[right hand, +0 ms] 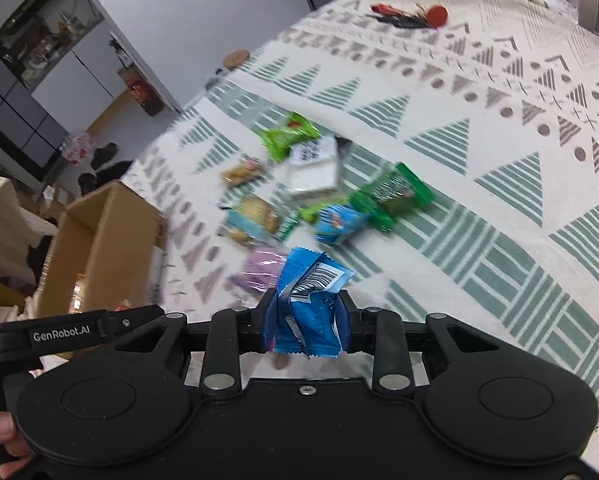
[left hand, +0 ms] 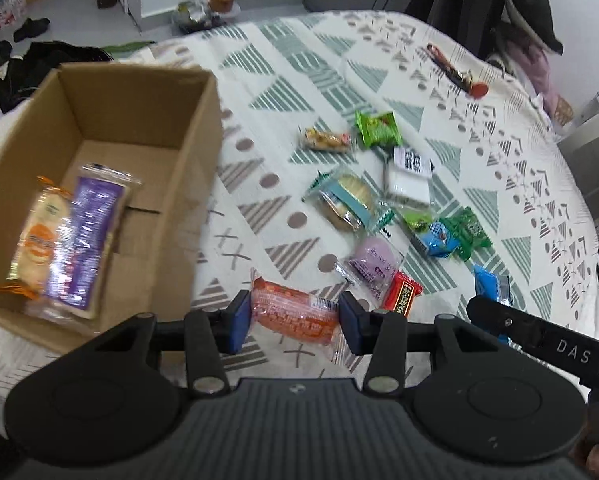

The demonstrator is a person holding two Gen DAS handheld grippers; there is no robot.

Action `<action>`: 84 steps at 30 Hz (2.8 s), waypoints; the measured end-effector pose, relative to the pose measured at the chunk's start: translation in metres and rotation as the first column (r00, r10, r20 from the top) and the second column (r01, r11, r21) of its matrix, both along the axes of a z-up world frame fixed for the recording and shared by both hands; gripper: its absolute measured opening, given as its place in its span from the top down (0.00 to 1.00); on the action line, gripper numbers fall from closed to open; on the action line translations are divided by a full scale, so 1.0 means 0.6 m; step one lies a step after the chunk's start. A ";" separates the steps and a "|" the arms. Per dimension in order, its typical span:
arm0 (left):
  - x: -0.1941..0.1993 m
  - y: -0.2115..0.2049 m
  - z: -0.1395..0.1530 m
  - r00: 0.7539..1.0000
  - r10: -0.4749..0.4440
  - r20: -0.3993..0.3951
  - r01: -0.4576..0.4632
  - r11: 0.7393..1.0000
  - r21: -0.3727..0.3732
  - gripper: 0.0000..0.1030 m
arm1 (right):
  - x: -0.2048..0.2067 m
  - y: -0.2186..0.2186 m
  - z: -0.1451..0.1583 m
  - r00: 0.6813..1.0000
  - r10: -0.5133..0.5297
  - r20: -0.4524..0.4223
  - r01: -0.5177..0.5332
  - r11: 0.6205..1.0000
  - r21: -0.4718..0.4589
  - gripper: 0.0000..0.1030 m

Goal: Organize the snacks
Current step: 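Drop the pink pastry into the box with the left gripper while the right drops the blue candy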

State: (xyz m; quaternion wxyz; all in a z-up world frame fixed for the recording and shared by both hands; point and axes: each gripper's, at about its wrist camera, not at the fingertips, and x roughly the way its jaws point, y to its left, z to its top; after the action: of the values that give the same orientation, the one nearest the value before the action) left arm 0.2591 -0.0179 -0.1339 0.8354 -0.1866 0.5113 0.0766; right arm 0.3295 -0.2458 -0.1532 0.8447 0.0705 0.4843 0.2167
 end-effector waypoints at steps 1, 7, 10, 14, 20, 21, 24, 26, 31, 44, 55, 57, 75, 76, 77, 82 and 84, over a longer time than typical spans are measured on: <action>-0.006 0.005 0.008 1.000 0.004 0.010 -0.004 1.000 0.001 0.56 | -0.005 0.003 0.006 1.000 -0.001 0.005 0.001 1.000 0.009 0.71; -0.042 0.034 0.050 0.998 0.028 0.064 -0.028 1.000 0.004 0.56 | -0.038 0.031 0.039 0.999 0.013 0.032 -0.014 0.999 0.040 0.71; -0.060 0.050 0.067 0.995 0.042 0.088 -0.043 0.999 0.004 0.56 | -0.052 0.047 0.054 0.998 0.028 0.049 -0.030 0.998 0.046 0.71; -0.079 0.072 0.084 0.991 0.064 0.115 -0.065 0.998 0.004 0.56 | -0.068 0.070 0.074 0.996 0.046 0.071 -0.050 0.997 0.055 0.71; -0.104 0.111 0.102 0.985 0.097 0.144 -0.097 0.995 -0.004 0.56 | -0.089 0.107 0.097 0.992 0.074 0.099 -0.081 0.995 0.060 0.71; -0.108 0.118 0.104 0.984 0.102 0.149 -0.102 0.995 -0.006 0.56 | -0.093 0.115 0.100 0.991 0.079 0.103 -0.086 0.995 0.060 0.71; -0.116 0.139 0.110 0.980 0.120 0.160 -0.120 0.993 -0.013 0.56 | -0.100 0.134 0.107 0.990 0.092 0.111 -0.098 0.993 0.058 0.71; -0.120 0.153 0.112 0.978 0.132 0.165 -0.131 0.991 -0.018 0.56 | -0.104 0.147 0.110 0.989 0.099 0.114 -0.105 0.993 0.057 0.71; -0.126 0.186 0.109 0.972 0.170 0.165 -0.166 0.985 -0.037 0.56 | -0.111 0.181 0.116 0.986 0.120 0.118 -0.126 0.991 0.043 0.71; -0.116 0.251 0.094 0.965 0.210 0.156 -0.200 0.977 -0.076 0.56 | -0.107 0.258 0.120 0.981 0.152 0.122 -0.157 0.987 0.028 0.71; -0.100 0.305 0.070 0.964 0.233 0.125 -0.218 0.968 -0.120 0.56 | -0.090 0.311 0.109 0.980 0.166 0.107 -0.168 0.986 0.016 0.71; -0.097 0.308 0.064 0.966 0.230 0.115 -0.214 0.968 -0.134 0.56 | -0.087 0.318 0.106 0.981 0.166 0.099 -0.168 0.986 0.017 0.71; -0.103 0.337 0.070 0.952 0.294 0.082 -0.288 0.954 -0.083 0.30 | -0.079 0.366 0.093 0.976 0.214 0.039 -0.215 0.976 0.018 0.51; -0.103 0.336 0.071 0.953 0.294 0.078 -0.288 0.954 -0.080 0.29 | -0.080 0.363 0.094 0.977 0.209 0.051 -0.210 0.978 0.014 0.47; -0.103 0.334 0.071 0.953 0.292 0.077 -0.287 0.955 -0.078 0.27 | -0.082 0.359 0.096 0.977 0.205 0.059 -0.206 0.978 0.010 0.46; -0.106 0.310 0.078 0.957 0.274 0.098 -0.270 0.962 -0.046 0.24 | -0.083 0.330 0.095 0.984 0.172 0.053 -0.172 0.985 -0.002 0.39; -0.107 0.300 0.082 0.960 0.259 0.107 -0.256 0.966 -0.047 0.23 | -0.083 0.316 0.096 0.986 0.157 0.055 -0.157 0.988 -0.006 0.37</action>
State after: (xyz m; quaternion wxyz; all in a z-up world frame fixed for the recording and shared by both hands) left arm 0.1951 0.1620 -0.0849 0.8425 -0.2694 0.4362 0.1656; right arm 0.2800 -0.0563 -0.0954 0.8381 0.0254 0.4650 0.2841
